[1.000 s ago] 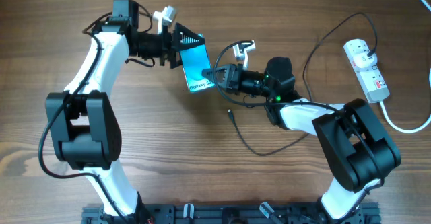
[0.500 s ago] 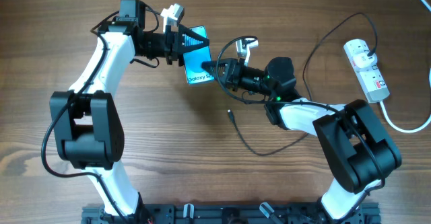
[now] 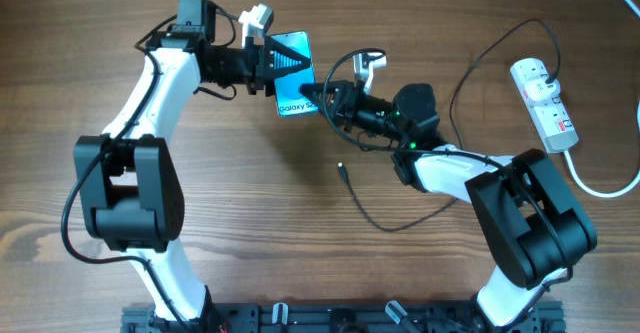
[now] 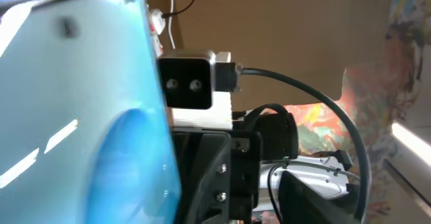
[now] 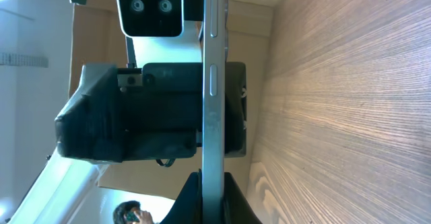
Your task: Plug charger to phone and switch on socket
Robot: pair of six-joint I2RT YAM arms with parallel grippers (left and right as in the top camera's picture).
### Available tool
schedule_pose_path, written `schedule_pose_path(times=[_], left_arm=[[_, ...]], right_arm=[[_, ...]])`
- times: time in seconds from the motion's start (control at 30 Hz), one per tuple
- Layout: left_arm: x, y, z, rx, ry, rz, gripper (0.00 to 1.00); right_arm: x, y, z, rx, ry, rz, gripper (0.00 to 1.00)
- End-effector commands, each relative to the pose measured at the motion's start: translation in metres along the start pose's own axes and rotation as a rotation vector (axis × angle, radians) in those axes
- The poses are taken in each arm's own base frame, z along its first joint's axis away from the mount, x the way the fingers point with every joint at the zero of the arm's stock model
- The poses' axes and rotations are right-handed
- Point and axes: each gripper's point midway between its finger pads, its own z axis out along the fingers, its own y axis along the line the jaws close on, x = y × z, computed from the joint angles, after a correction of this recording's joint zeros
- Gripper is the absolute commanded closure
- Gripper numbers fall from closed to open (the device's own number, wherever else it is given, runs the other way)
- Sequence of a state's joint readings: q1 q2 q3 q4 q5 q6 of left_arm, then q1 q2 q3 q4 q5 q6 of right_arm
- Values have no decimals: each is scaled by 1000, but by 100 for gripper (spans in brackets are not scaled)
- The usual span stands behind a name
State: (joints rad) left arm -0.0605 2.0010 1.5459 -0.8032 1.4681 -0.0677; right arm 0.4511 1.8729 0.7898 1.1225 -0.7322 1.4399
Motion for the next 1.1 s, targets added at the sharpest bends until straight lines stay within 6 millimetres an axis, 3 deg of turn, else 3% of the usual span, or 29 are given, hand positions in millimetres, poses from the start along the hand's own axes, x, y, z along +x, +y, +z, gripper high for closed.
schedule_pose_path(times=[0.0,0.3,0.5,0.7,0.77,0.87,0.9,1.0,1.07], left_arm=[[-1,-28,-11,103,-9,41,48],[-3,-28,-12,102,-14,60,66],[-4,-28,-13,102,-15,77,71],[-6,-28,-12,96,-17,101,96],[-7,-22,-12,63,-23,100,96],[-12,1,-12,-73,-47,92,96],[-13,11,-13,-128,-55,83,96],[-10,50,-22,-355,-72,8,96],[-4,70,-31,-479,-71,-44,96]], right_arm=[[-8,-13,-2,43,-45,58,96],[-1,-16,-2,53,-9,78,96],[7,-31,-3,107,30,129,96],[14,-29,-3,100,72,122,96],[17,-29,-3,96,88,105,96],[24,-27,-4,86,130,70,96],[27,-26,-4,81,148,45,93],[34,-27,-6,74,191,-39,63],[38,-36,-7,101,213,-56,51]])
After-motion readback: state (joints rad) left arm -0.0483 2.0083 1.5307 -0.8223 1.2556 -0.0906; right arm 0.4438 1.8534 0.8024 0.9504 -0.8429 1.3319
